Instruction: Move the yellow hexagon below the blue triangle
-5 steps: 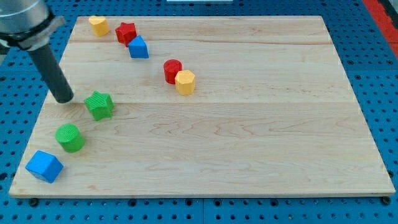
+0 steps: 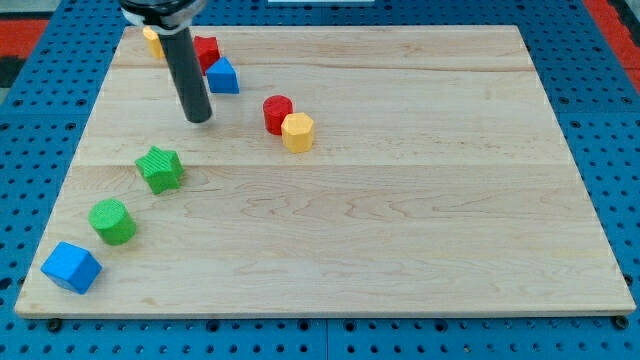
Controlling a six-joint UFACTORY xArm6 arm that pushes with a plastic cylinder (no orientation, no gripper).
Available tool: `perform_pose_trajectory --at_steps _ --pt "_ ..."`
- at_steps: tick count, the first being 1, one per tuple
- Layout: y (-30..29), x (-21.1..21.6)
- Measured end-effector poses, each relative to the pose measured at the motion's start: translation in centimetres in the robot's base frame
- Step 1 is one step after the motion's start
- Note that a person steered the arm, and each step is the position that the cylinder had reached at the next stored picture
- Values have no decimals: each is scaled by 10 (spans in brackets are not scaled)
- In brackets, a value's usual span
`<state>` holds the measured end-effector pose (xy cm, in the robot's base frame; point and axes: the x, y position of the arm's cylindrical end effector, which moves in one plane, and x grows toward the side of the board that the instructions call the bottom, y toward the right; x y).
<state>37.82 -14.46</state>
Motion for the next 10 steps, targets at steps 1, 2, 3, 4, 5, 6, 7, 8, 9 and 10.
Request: perform_pose_trajectory --at_steps 1,2,3,4,5,6,7,8,9,10 --pt "38 16" --pt "52 23" --pt "43 46" --pt "75 85" --pt "134 80" --pt "170 41" --pt "146 32" --pt "119 23" --pt "79 23" --pt "35 21"
